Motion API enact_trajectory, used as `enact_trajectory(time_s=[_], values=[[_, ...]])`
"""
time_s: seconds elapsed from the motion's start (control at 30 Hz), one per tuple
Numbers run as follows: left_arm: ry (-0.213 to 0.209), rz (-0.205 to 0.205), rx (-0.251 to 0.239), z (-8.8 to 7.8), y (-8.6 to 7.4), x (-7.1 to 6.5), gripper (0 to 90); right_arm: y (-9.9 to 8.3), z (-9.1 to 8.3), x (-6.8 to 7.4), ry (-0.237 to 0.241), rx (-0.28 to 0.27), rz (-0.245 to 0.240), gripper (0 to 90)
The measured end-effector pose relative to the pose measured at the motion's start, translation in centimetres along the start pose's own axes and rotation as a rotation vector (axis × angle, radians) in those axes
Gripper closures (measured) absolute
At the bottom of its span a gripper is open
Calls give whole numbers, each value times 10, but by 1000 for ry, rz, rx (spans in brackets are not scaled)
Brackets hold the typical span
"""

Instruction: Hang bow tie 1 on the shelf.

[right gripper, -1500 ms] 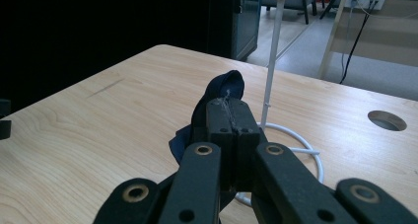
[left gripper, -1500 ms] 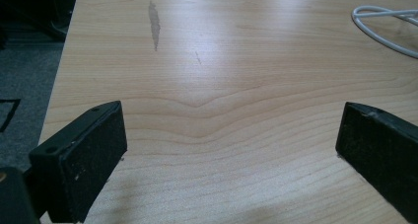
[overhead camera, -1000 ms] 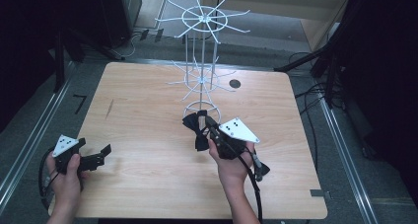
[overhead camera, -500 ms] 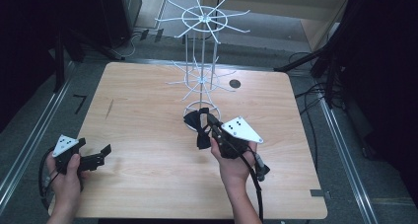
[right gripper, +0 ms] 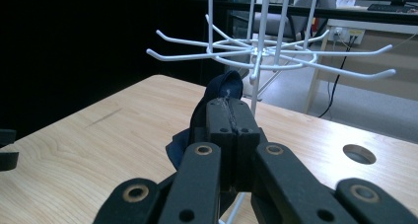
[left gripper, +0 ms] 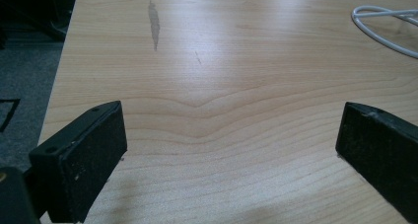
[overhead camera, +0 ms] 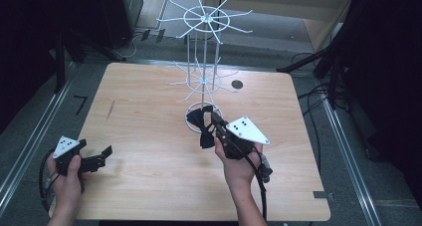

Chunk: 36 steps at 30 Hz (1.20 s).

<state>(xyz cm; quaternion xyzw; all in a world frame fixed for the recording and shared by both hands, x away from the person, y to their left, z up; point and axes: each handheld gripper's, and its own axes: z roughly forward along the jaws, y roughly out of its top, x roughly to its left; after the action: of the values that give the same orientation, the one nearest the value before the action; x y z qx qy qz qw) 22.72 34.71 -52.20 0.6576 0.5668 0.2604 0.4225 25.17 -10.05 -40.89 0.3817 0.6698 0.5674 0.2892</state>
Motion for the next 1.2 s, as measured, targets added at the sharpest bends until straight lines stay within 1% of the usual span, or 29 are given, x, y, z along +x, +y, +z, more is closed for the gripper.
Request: enact_trajectory(time_s=[0.5,0.73,0.8,1.13,1.2], values=[[-1,0,1,0,0,0,0,11,-6,-3,-13,-11,-21,900],[0,0,1,0,0,0,0,16,-8,-8,-25,-17,-29,900],[0,0,1,0,0,0,0,18,-9,-9,-22,-17,-30,900],[0,1,1,0,0,0,0,19,-3,-15,-32,-4,-34,900],[0,1,2,0,0,0,0,19,-1,-17,-31,-1,-26,900]])
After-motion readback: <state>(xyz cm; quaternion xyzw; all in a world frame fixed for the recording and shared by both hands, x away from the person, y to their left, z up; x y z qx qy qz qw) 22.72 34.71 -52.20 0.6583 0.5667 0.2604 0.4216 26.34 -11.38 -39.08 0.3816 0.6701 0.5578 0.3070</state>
